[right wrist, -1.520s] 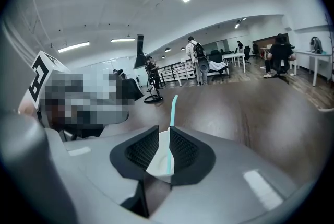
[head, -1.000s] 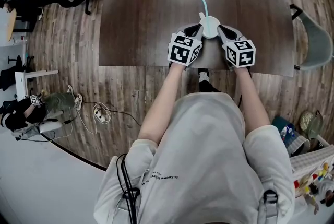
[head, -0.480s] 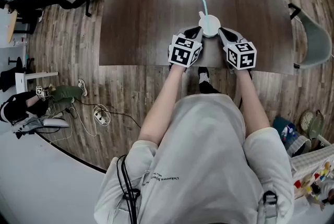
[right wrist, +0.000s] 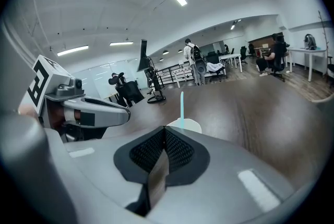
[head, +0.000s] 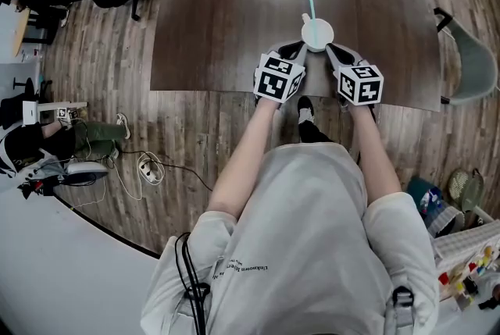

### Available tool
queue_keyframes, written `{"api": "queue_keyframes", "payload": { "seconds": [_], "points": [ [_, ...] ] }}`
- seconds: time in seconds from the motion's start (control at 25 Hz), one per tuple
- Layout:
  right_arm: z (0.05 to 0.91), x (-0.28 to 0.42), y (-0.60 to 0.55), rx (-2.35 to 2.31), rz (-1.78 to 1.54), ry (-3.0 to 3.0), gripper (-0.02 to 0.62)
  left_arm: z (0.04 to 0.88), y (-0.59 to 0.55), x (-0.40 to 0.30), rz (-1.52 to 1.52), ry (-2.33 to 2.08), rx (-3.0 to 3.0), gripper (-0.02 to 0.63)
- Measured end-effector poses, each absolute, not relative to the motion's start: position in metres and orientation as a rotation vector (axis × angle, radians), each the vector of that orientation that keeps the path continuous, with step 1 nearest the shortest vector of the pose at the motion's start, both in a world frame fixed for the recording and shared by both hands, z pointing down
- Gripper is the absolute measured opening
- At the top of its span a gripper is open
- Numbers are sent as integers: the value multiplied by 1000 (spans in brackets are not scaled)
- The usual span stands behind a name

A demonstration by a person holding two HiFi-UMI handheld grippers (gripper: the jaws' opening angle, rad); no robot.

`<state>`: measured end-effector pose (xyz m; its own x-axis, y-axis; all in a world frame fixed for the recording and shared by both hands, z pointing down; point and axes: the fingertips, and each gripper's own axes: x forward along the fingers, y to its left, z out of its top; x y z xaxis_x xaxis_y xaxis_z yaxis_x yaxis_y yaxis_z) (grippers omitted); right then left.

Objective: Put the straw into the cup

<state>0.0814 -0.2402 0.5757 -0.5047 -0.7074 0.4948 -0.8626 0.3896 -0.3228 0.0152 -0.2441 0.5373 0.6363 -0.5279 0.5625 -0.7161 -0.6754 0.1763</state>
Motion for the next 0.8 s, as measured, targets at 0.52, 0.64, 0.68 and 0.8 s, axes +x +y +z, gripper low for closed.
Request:
{"api": "queue_keyframes", "payload": {
  "seconds": [0.52, 0.64, 0.68, 0.8],
  "points": [
    [571, 78, -225, 1358, 765, -2394, 23, 536, -226, 8, 677, -1009, 2467, 2],
    [573, 74, -225, 1333, 741, -2394, 23, 536, -228, 5, 667, -1032, 2459, 1],
    [573, 74, -224, 1331, 735, -2391, 23, 536, -228, 5, 664, -1037, 2459, 1],
    [574, 74, -221, 1326, 732, -2386, 23, 535, -226, 5, 658, -1041, 2459, 1]
  ]
}}
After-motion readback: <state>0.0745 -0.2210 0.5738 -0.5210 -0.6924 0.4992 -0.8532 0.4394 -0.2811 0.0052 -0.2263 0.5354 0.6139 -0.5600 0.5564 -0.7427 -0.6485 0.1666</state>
